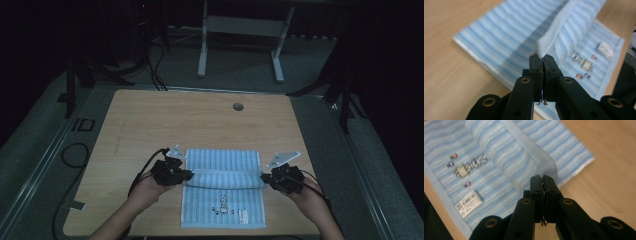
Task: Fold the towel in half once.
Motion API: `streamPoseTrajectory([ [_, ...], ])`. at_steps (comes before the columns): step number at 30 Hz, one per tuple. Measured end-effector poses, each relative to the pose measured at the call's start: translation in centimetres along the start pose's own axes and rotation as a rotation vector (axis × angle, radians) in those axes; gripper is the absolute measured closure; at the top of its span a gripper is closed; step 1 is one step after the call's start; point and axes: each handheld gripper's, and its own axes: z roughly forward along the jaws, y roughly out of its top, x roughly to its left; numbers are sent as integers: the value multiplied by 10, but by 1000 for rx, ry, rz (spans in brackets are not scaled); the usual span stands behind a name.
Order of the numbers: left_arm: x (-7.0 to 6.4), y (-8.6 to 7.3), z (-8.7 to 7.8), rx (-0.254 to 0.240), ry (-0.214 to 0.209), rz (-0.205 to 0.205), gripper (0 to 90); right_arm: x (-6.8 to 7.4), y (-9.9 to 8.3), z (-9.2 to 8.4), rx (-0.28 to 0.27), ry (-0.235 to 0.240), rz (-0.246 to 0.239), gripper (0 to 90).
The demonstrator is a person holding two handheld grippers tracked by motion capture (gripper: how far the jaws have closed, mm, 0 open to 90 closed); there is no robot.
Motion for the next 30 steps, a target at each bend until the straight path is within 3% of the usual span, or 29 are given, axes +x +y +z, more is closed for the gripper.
streamPoseTrajectory([
  [1, 2, -3, 5, 14, -8, -3, 866, 1, -6, 11, 25, 19, 7, 878],
  [5, 6, -9, 19, 34, -18, -24, 865, -3, -12, 26, 44, 41, 42, 879],
  [7, 7, -9, 19, 32, -18, -28, 865, -6, -12, 29, 50, 47, 53, 879],
  [10, 3, -4, 5, -9, -3, -13, 865, -5, -9, 23, 40, 35, 41, 879],
  [13, -12, -4, -23, -72, -17, 22, 863, 2, -7, -4, -22, 16, 20, 878],
  [15, -24, -14, -30, -31, -87, 61, 824, 13, -13, -24, -70, 36, 15, 863],
  [16, -29, -20, -30, -16, -89, 80, 739, 22, -22, -31, -75, 87, 9, 773],
  [18, -36, -35, -25, 42, -138, 102, 639, 32, -37, -33, -69, 136, 12, 710],
  [21, -40, -50, -19, 87, -167, 112, 589, 39, -58, -27, -15, 123, 25, 658],
  [23, -38, -54, -14, 95, -199, 95, 539, 35, -64, -24, -17, 128, 72, 650],
  [25, -36, -54, -11, 97, -183, 91, 536, 33, -65, -20, -30, 154, 100, 641],
  [30, -26, -48, 6, 112, -180, 63, 509, 38, -55, 4, 30, 167, 67, 537],
])
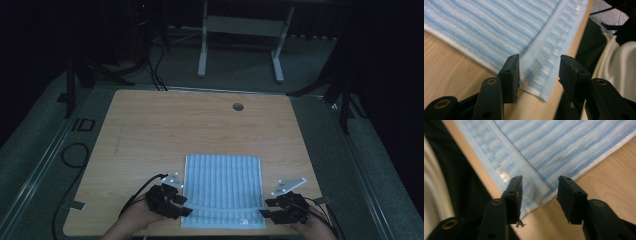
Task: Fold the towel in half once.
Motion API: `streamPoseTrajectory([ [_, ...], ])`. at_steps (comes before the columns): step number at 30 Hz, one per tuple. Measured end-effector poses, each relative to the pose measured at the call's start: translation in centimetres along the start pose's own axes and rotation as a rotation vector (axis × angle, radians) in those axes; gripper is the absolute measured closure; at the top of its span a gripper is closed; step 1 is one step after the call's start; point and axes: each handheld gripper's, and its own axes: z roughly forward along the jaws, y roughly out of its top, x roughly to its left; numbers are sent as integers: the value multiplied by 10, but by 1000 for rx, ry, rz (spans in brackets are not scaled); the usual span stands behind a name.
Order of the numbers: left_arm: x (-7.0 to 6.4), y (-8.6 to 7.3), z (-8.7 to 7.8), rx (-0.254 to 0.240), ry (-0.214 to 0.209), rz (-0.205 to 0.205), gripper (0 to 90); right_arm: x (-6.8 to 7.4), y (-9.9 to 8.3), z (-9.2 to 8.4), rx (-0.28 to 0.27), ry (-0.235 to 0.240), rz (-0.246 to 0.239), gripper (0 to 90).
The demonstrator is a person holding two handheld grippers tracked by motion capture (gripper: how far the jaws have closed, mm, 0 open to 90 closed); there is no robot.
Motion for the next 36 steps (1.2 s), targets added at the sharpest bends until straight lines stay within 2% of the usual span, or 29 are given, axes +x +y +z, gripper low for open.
streamPoseTrajectory([
  [1, 3, 2, 5, 12, -2, -10, 501, 0, 2, 6, 23, -9, -5, 535],
  [2, 6, 3, 11, 36, -1, -12, 471, -1, 4, 10, 35, -5, -3, 535],
  [4, 7, 4, 19, 54, -10, -20, 466, -3, 6, 19, 49, 22, 3, 562],
  [5, 7, 4, 23, 70, -19, -20, 456, -3, 6, 22, 66, 23, -11, 581],
  [6, 7, 4, 26, 78, -23, -10, 446, -2, 7, 25, 79, 28, -16, 624],
  [7, 6, 4, 27, 73, -24, -1, 465, -1, 7, 27, 89, 38, -23, 735],
  [8, 5, 4, 27, 72, -17, 8, 550, 0, 7, 27, 96, 39, -36, 785],
  [9, 5, 4, 27, 72, -17, 8, 614, 0, 7, 27, 96, 39, -36, 785],
  [10, 2, 3, 24, 63, 13, 31, 614, 2, 7, 26, 100, 38, -48, 822],
  [11, 2, 3, 22, 55, 9, 30, 840, 5, 8, 22, 91, 42, -62, 834],
  [14, -2, 1, 12, 36, 11, 31, 890, 8, 7, 13, 76, 39, -67, 837],
  [16, -6, -1, 7, 35, -27, 35, 889, 11, 5, 6, 61, 51, -65, 836],
  [18, -13, -4, 3, 49, -26, 54, 855, 15, 2, 2, 53, 65, -75, 815],
  [19, -15, -5, 3, 47, -16, 58, 804, 17, -1, 0, 54, 77, -69, 809],
  [21, -15, -6, 2, 51, 7, 62, 779, 19, -6, 0, 58, 76, -70, 800],
  [24, -7, -3, 5, 38, 61, 38, 693, 18, -11, 2, 70, 77, -59, 803],
  [25, -4, -2, 7, 40, 74, 25, 619, 18, -12, 4, 78, 77, -47, 820],
  [26, -1, 0, 9, 44, 89, 31, 565, 17, -12, 5, 78, 75, -56, 828],
  [29, 8, 5, 20, 62, 97, 33, 565, 16, -11, 8, 86, 73, -49, 836],
  [32, 5, 8, 32, 78, 81, 68, 566, 15, -9, 11, 93, 71, -49, 837],
  [34, -2, 7, 38, 95, 129, 133, 576, 13, -8, 12, 89, 71, -44, 837],
  [36, -6, 6, 38, 102, 164, 151, 621, 12, -8, 12, 93, 67, -41, 837],
])
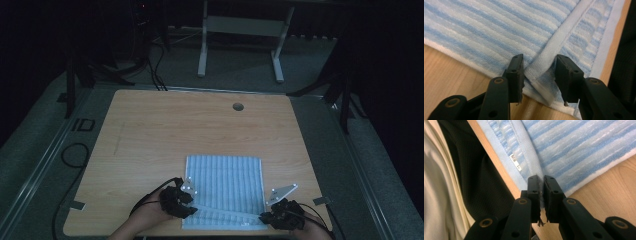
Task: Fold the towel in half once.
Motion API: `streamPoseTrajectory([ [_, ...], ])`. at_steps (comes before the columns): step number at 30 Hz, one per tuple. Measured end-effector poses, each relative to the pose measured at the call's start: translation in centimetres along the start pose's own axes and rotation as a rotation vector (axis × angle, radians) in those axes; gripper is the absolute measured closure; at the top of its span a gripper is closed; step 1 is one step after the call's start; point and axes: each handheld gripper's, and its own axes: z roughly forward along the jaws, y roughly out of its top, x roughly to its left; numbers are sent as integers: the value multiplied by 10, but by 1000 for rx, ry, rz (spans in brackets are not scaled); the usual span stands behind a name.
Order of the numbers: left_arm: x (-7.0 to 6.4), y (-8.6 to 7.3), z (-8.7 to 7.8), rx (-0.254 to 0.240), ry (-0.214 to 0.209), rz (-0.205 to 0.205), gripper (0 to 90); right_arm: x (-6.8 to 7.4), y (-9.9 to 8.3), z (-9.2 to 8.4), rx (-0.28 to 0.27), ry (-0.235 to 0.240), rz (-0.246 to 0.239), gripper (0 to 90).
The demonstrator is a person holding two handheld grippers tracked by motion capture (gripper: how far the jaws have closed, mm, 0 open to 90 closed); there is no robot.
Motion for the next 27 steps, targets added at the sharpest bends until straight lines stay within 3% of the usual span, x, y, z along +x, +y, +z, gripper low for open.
streamPoseTrajectory([
  [3, -3, 0, -4, -6, 2, 4, 781, 0, 1, 0, -5, 4, -1, 838],
  [7, -7, 0, -19, -41, -43, -5, 803, 3, 2, -2, -11, -1, -9, 838],
  [9, -10, -2, -29, -61, -69, -6, 791, 5, 2, -5, -14, 0, -11, 837],
  [10, -12, -4, -33, -57, -113, 2, 789, 5, 2, -6, -19, 0, -12, 837],
  [12, -17, -9, -37, -53, -136, 13, 760, 7, 0, -8, -16, 14, -18, 831],
  [15, -23, -16, -35, -17, -184, 32, 736, 10, -6, -7, 7, 48, -23, 795],
  [18, -25, -21, -32, 9, -235, 32, 689, 12, -10, -3, 42, 51, -23, 741],
  [23, -28, -24, -37, 7, -257, 16, 596, 12, -14, -11, 19, 54, -4, 682],
  [27, -28, -20, -46, -10, -215, 25, 565, 11, -12, -20, -6, 33, -2, 630],
])
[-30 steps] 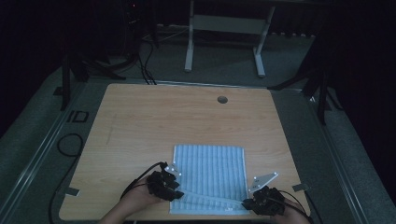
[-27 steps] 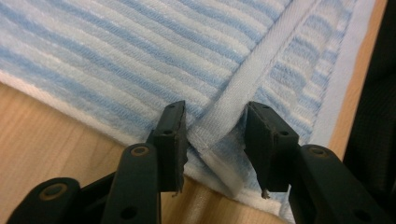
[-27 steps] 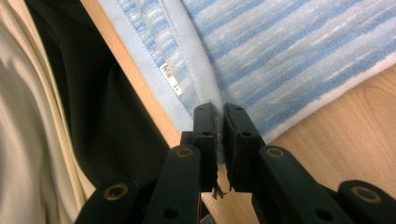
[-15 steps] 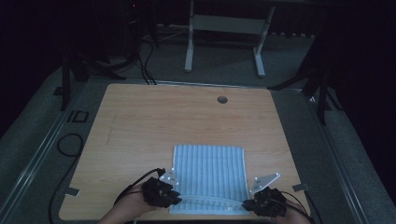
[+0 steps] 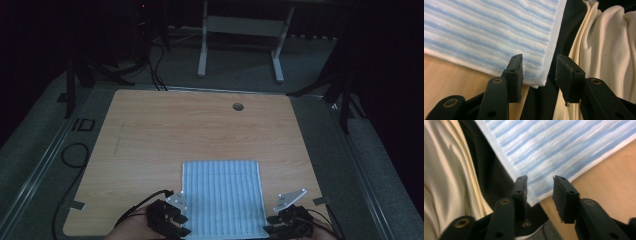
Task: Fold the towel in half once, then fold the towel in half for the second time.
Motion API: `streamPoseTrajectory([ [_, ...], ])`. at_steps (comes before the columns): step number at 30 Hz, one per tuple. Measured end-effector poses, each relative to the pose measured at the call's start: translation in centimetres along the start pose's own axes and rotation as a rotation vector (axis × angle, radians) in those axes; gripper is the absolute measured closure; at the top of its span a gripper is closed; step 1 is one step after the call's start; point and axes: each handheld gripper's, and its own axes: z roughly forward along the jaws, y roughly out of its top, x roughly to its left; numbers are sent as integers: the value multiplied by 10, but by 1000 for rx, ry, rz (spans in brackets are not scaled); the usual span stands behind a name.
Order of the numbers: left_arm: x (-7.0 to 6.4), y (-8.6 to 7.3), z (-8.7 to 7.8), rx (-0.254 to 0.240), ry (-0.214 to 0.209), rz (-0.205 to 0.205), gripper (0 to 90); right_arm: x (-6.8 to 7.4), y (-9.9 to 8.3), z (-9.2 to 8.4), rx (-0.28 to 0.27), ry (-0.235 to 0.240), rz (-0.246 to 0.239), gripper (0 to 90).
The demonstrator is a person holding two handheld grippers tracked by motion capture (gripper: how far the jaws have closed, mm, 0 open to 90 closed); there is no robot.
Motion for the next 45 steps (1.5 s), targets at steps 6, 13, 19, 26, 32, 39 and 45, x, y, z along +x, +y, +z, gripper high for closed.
streamPoseTrajectory([
  [6, 26, 9, -10, -14, 97, -68, 499, -14, 14, -9, -32, -62, -9, 628],
  [13, 65, 15, -18, -37, 180, -156, 435, -47, 43, -9, -32, -130, -29, 589],
  [19, 96, 25, -24, -48, 198, -190, 404, -77, 71, -8, -7, -167, -37, 550],
  [26, 130, 38, -21, -42, 210, -216, 393, -117, 101, -3, 0, -176, -13, 522],
  [32, 153, 42, -11, -28, 207, -255, 393, -139, 115, 14, 42, -161, 2, 517],
  [39, 166, 50, 2, -12, 195, -253, 394, -151, 126, 33, 88, -137, 27, 518],
  [45, 171, 52, 11, 10, 190, -235, 465, -159, 129, 46, 132, -128, 41, 555],
])
